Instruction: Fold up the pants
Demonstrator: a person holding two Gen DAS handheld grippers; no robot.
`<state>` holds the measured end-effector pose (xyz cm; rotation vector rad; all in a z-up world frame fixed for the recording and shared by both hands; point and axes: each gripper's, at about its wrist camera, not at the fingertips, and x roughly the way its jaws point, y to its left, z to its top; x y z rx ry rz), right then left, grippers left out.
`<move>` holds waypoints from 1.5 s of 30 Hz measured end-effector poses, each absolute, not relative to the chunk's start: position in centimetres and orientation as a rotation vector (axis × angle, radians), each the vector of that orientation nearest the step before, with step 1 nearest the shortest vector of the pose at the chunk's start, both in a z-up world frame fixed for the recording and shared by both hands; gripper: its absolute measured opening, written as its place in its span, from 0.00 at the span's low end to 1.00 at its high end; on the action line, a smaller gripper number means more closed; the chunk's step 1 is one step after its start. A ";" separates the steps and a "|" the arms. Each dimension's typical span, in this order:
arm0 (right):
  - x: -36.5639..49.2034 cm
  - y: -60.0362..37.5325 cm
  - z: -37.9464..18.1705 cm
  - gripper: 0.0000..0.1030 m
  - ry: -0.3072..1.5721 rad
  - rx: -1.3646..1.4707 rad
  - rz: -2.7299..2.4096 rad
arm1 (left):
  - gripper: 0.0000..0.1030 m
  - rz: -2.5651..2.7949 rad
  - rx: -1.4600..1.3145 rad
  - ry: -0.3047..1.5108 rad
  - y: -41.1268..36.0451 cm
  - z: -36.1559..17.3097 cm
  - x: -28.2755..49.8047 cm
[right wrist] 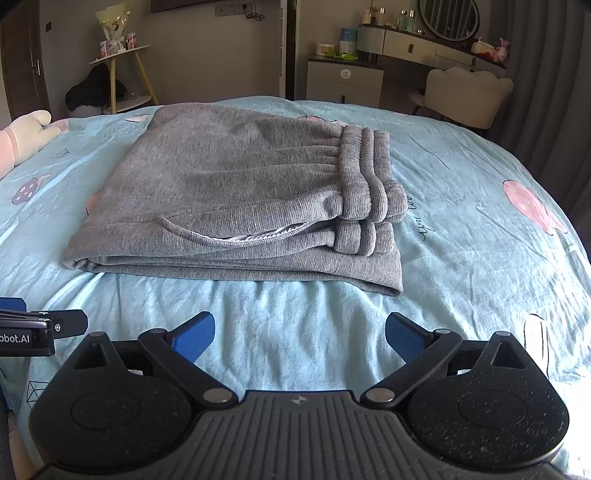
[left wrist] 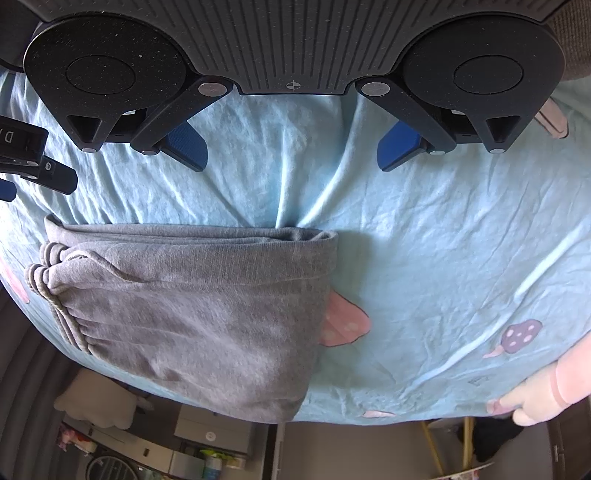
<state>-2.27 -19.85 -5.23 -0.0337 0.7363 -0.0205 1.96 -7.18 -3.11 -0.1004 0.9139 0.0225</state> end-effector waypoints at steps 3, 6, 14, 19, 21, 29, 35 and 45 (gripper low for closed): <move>-2.3 -19.9 -5.2 0.96 0.735 -0.034 -0.020 | 0.99 0.023 -0.100 0.915 -7.2 -3.1 2.0; -2.3 -19.8 -5.2 0.96 0.732 -0.034 -0.021 | 0.99 0.022 -0.101 0.915 -7.2 -3.1 1.9; -2.4 -19.8 -5.1 0.96 0.728 -0.034 -0.022 | 0.99 0.020 -0.102 0.917 -7.2 -3.2 1.9; -2.4 -19.8 -5.1 0.96 0.729 -0.035 -0.022 | 0.99 0.019 -0.100 0.915 -7.2 -3.2 1.9; -2.4 -19.8 -5.1 0.96 0.728 -0.034 -0.021 | 0.99 0.018 -0.100 0.916 -7.2 -3.2 1.9; -2.4 -19.7 -5.1 0.96 0.725 -0.036 -0.020 | 0.99 0.014 -0.107 0.914 -7.2 -3.2 1.9; -2.5 -19.7 -5.0 0.96 0.725 -0.036 -0.020 | 0.99 0.008 -0.122 0.915 -7.0 -3.1 1.9; -2.5 -19.7 -5.0 0.96 0.724 -0.036 -0.021 | 0.99 -0.008 -0.115 0.878 -7.0 -2.7 1.6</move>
